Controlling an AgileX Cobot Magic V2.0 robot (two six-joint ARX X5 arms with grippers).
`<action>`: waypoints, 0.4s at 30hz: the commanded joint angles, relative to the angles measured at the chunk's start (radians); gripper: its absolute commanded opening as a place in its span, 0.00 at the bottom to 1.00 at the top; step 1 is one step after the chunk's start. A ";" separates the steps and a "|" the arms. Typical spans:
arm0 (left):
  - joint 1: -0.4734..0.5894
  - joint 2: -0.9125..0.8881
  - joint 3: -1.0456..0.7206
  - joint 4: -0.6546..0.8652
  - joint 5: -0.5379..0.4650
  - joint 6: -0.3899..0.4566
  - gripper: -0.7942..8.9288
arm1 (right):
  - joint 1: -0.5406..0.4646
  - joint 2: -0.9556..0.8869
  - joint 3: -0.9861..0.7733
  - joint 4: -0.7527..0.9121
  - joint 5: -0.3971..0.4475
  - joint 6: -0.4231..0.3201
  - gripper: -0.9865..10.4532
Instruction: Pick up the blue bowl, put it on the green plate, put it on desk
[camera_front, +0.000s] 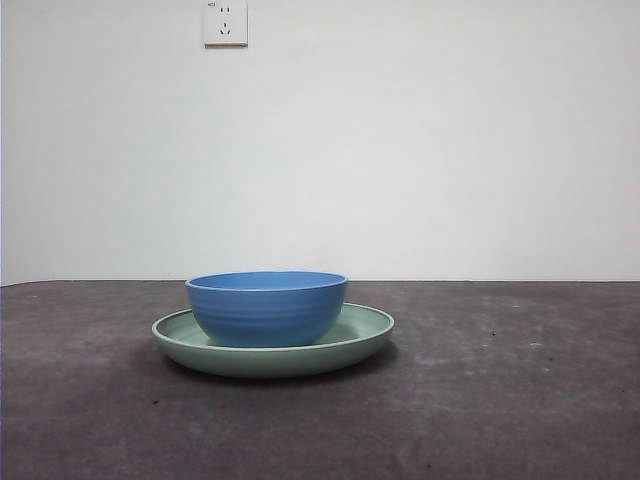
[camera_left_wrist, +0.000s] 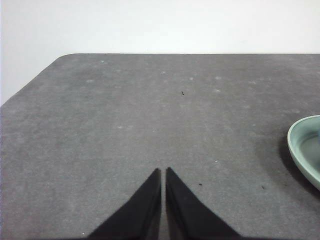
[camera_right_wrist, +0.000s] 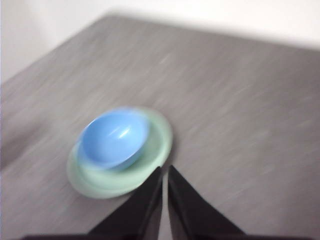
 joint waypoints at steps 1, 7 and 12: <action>-0.001 -0.001 -0.021 -0.009 -0.002 -0.002 0.10 | -0.079 -0.098 -0.113 0.108 0.047 -0.016 0.10; 0.000 -0.001 -0.021 -0.008 -0.002 -0.002 0.10 | -0.169 -0.316 -0.400 0.378 0.114 -0.012 0.10; -0.001 -0.001 -0.021 -0.008 -0.002 -0.002 0.10 | -0.179 -0.464 -0.602 0.539 0.164 -0.001 0.10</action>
